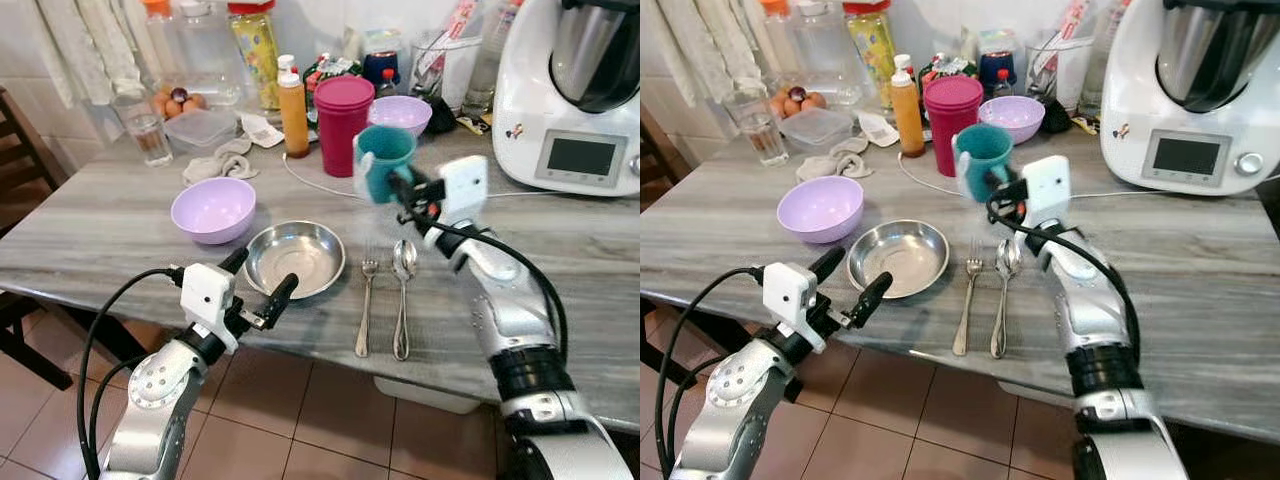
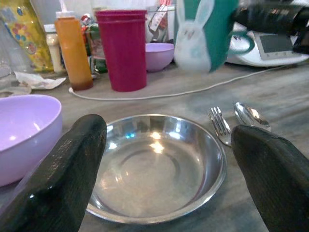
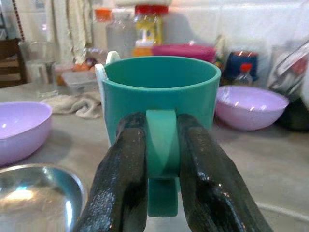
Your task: Setting the table
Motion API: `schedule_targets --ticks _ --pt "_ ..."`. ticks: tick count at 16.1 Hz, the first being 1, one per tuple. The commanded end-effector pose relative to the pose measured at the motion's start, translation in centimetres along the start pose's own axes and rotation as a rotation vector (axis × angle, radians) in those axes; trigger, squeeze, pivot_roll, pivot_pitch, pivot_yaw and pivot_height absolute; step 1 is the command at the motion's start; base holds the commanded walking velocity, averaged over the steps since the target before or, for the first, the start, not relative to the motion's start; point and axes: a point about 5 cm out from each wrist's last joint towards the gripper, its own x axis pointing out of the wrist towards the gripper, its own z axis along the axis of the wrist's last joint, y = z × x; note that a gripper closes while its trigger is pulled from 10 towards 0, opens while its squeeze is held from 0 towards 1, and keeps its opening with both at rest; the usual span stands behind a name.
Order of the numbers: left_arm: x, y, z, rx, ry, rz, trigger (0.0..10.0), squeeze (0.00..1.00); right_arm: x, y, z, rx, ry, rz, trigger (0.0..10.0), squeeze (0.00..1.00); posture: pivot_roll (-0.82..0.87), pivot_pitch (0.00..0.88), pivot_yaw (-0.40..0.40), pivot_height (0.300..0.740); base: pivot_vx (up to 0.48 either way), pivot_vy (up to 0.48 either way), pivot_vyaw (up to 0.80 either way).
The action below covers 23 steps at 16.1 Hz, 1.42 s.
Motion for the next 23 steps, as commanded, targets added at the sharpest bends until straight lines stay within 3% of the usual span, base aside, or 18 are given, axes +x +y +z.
schedule_targets --ticks 1,6,11,17,23 --pt "-0.3 0.0 0.1 0.003 0.008 0.007 10.0 0.0 0.7 0.5 0.3 -0.006 -0.015 0.034 10.0 0.0 -0.14 0.068 0.086 0.74 0.0 0.0 0.0" --pt "-0.8 0.3 0.2 0.01 0.015 0.02 10.0 0.0 1.2 1.1 -1.9 0.009 0.033 0.076 10.0 0.0 -0.12 0.078 0.088 0.74 0.0 0.0 0.0" --pt "-0.9 0.3 0.3 0.014 0.021 0.023 10.0 0.0 1.4 1.2 -2.4 -0.01 0.028 0.076 10.0 0.0 -0.11 0.079 0.096 0.74 0.0 0.0 0.0" --pt "-0.8 -0.2 0.3 0.0 0.022 0.008 10.0 0.0 1.2 0.1 -3.1 -0.103 0.061 0.026 10.0 0.0 -0.11 0.078 0.1 0.74 0.0 0.0 0.0" --pt "-0.5 -0.1 0.4 0.002 0.016 0.008 10.0 0.0 1.7 0.4 -2.6 -0.1 0.04 0.051 10.0 0.0 -0.11 0.076 0.106 0.74 0.0 0.0 0.0"
